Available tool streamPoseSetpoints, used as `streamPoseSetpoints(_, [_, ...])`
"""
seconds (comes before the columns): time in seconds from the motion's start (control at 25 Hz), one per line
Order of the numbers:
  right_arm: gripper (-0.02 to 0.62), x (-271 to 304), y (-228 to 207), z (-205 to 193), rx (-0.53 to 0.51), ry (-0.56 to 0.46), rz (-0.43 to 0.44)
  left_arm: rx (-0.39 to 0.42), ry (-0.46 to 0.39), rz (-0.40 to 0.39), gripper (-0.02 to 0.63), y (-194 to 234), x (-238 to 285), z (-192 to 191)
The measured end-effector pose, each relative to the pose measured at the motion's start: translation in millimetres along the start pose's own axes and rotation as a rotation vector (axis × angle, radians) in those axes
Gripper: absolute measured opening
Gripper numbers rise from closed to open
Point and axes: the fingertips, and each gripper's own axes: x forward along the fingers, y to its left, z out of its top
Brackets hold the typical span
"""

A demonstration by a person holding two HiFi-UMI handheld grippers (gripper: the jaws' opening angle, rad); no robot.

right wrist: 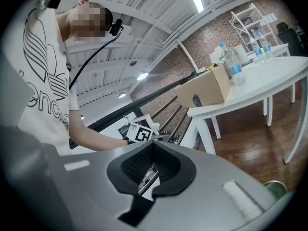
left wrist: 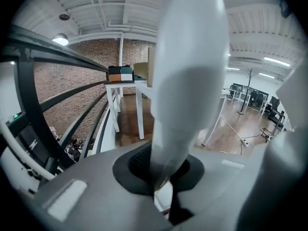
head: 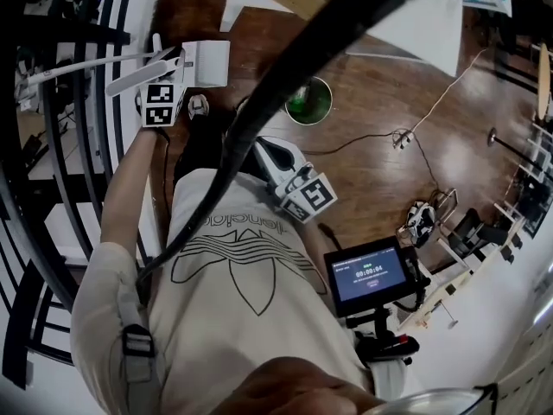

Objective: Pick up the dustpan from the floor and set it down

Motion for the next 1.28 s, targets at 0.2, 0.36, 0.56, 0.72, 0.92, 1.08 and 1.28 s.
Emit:
streamPoseSetpoints(0.2, [0.003, 13.0, -14.6, 38.4, -0.082, -0.085, 0.029, 0.019, -0.016, 0.002, 0.044, -13.4, -42.8, 40.0])
streamPoseSetpoints(0.36, [0.003, 13.9, -17.5, 57.9, -0.118, -0.101, 0.057, 0.000, -0.028, -0.002, 0.044, -31.3, -73.2, 63.9])
streamPoseSetpoints(0.56, [0.003, 21.1, -18.5, 74.8, -0.142, -0.136, 0.102, -0.023, -0.054, 0.000, 0.044, -39.9, -90.7, 83.4])
streamPoseSetpoints(0.72, [0.003, 26.6, -20.7, 81.6, -0.157, -0.144, 0.126, -0.021, -0.053, -0.010, 0.044, -45.7, -95.6, 88.5])
streamPoseSetpoints(0.92, [0.003, 28.8, -25.7, 87.2, -0.165, -0.158, 0.130, -0.023, -0.076, 0.003, 0.044, -48.1, -101.8, 93.0])
streamPoseSetpoints(1.08, [0.003, 27.6, -30.5, 89.9, -0.167, -0.168, 0.120, -0.017, -0.099, 0.011, 0.044, -49.8, -109.1, 98.3])
streamPoseSetpoints(1.28, [0.003, 28.1, -28.7, 89.7, -0.171, -0.158, 0.125, -0.013, -0.101, 0.025, 0.044, -41.1, -105.3, 100.7])
